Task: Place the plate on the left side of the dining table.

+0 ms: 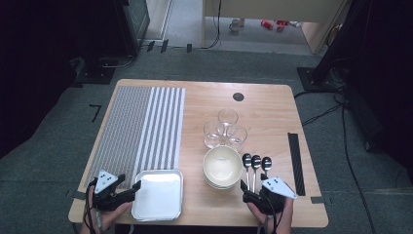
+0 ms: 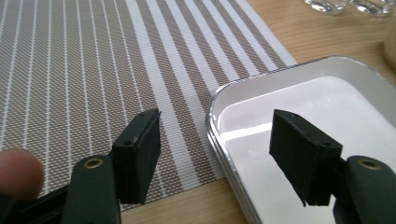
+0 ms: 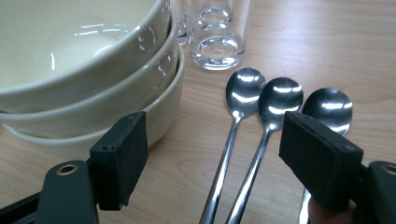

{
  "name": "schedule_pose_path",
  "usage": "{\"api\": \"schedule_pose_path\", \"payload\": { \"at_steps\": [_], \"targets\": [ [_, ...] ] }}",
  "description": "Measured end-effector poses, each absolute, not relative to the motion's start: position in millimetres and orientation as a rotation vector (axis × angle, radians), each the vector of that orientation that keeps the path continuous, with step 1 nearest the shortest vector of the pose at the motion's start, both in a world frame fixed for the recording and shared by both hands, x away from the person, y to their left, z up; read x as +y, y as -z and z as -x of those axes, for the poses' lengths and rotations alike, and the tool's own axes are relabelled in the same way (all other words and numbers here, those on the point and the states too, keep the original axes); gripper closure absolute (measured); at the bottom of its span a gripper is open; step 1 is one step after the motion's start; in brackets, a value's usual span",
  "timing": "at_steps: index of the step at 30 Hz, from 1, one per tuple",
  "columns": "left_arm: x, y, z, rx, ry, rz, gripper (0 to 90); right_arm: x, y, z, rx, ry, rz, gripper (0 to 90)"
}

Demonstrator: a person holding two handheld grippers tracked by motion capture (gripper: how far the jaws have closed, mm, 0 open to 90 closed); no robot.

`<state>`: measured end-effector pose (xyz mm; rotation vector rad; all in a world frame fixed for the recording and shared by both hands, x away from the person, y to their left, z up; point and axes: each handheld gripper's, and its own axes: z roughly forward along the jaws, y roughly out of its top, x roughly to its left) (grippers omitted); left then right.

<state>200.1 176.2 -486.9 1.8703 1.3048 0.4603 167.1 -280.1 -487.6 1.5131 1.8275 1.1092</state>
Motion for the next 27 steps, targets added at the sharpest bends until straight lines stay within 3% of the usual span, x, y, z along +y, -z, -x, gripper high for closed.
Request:
{"api": "schedule_pose_path", "payload": {
  "at_steps": [17,27],
  "targets": [
    [166.7,490.0,-198.7,1.298,-0.436,-1.922,38.2,-281.2,449.8,-171.4,1.740,-1.116,-1.517,24.1],
    [164.0,495.5,-199.2,1.305,-0.442,-1.953,42.5,-254.4,429.2,-175.9,1.773,-1.142,-1.446,23.0]
  ]
}}
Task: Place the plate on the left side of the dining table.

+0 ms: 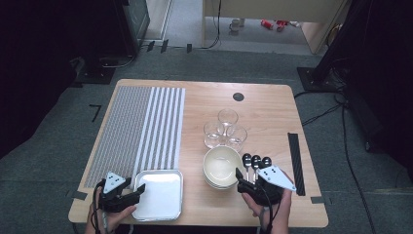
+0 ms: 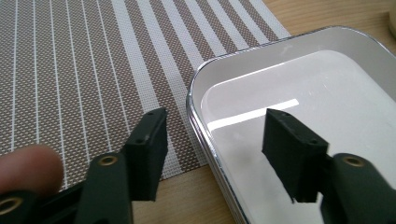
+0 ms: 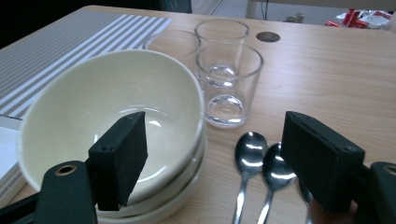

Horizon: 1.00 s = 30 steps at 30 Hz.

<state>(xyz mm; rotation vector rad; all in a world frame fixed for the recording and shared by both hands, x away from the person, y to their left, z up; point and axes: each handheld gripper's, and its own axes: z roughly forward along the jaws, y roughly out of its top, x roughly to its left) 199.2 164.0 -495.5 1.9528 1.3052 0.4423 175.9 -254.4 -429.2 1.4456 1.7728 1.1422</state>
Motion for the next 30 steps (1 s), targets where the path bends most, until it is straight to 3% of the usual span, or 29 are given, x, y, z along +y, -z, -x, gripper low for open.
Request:
{"api": "schedule_pose_path", "payload": {
  "at_steps": [30],
  "targets": [
    [161.3,500.4,-198.3,1.286,-0.437,-1.995,43.3,-187.9,418.5,-182.9,1.889,-1.223,-1.326,24.1]
  ]
}}
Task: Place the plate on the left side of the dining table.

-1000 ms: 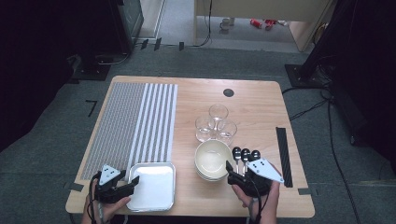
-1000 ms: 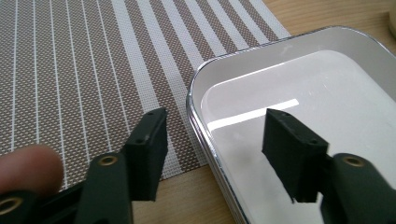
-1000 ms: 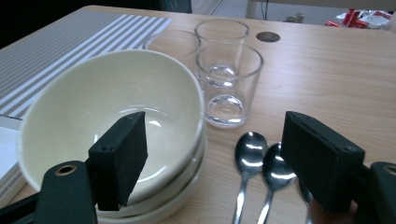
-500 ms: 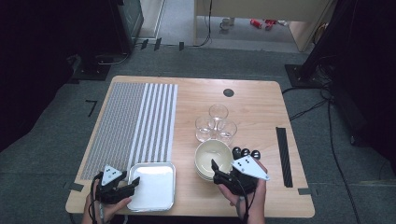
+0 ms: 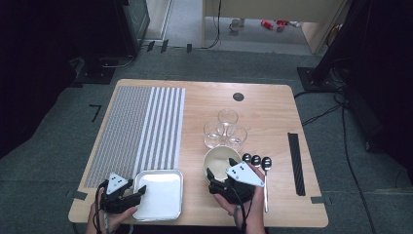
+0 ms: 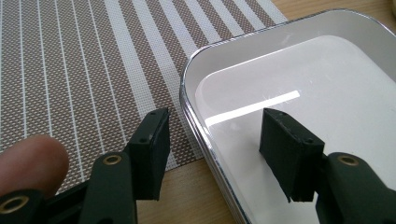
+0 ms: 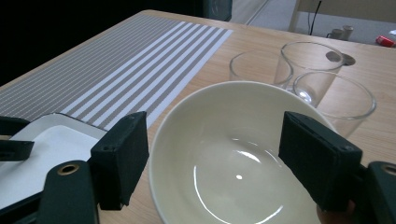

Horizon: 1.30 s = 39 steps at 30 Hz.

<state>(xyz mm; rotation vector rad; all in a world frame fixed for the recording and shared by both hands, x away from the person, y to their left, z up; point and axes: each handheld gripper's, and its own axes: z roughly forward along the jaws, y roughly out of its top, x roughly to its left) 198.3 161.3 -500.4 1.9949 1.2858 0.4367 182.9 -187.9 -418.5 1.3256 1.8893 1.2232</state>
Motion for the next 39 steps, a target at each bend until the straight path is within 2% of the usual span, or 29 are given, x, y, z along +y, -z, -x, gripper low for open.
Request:
{"api": "schedule_pose_path", "payload": {
  "at_steps": [24,39],
  "targets": [
    [158.6,500.9,-197.0,1.273,-0.445,-2.003,40.4,-150.2,425.9,-177.5,1.970,-1.264,-1.274,27.0],
    [157.0,501.1,-196.1,1.264,-0.450,-2.006,39.8,-140.7,428.0,-170.8,1.968,-1.319,-1.244,36.1]
  ]
}}
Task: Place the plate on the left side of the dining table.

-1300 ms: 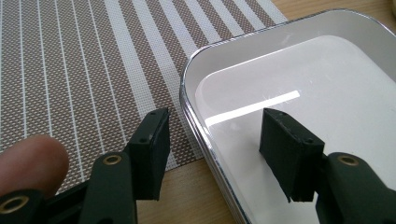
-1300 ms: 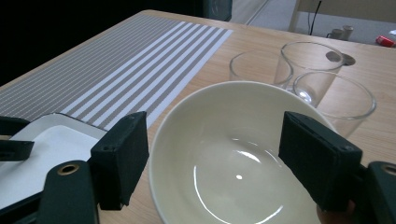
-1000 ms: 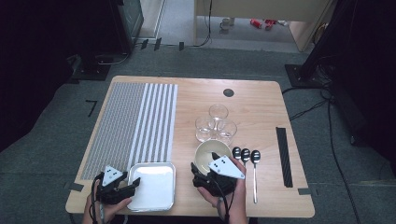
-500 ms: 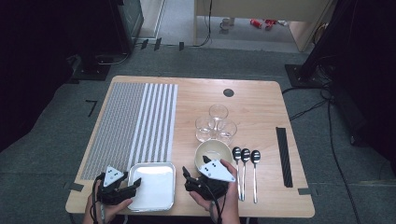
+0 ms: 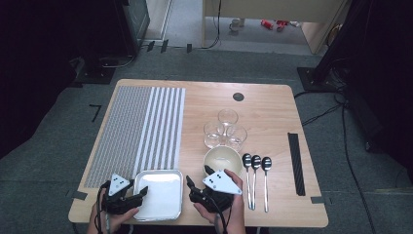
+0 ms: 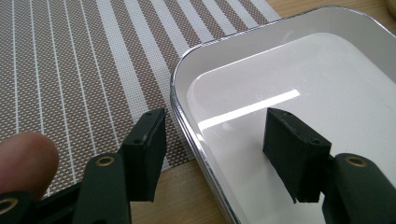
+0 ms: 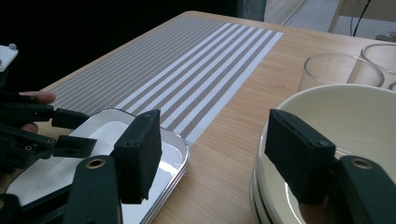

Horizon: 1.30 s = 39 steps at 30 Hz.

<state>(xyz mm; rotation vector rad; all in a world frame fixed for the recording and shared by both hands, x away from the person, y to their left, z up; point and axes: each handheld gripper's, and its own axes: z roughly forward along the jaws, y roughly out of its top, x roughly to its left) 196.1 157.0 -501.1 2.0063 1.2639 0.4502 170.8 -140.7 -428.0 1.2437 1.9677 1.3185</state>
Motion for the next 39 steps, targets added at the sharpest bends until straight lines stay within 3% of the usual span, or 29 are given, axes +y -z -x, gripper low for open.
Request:
{"api": "schedule_pose_path", "payload": {
  "at_steps": [8,17,23,29,33,39],
  "targets": [
    [156.4,500.9,-195.7,1.257,-0.448,-2.010,40.7,-136.4,429.0,-169.2,1.979,-1.331,-1.227,41.0],
    [155.9,500.6,-195.1,1.254,-0.444,-2.009,44.8,-127.0,432.8,-170.0,2.015,-1.338,-1.200,52.5],
    [157.0,499.6,-194.7,1.264,-0.468,-2.003,52.0,-114.1,437.4,-172.2,2.014,-1.328,-1.217,62.9],
    [157.2,499.8,-194.2,1.268,-0.472,-1.997,54.0,-107.1,446.6,-174.6,2.019,-1.334,-1.259,67.9],
    [157.7,499.2,-194.0,1.280,-0.490,-1.993,59.4,-102.7,458.2,-174.2,2.044,-1.320,-1.269,77.2],
    [157.4,499.3,-193.8,1.274,-0.497,-1.997,58.8,-101.0,469.1,-176.0,2.051,-1.311,-1.289,77.6]
  ]
}}
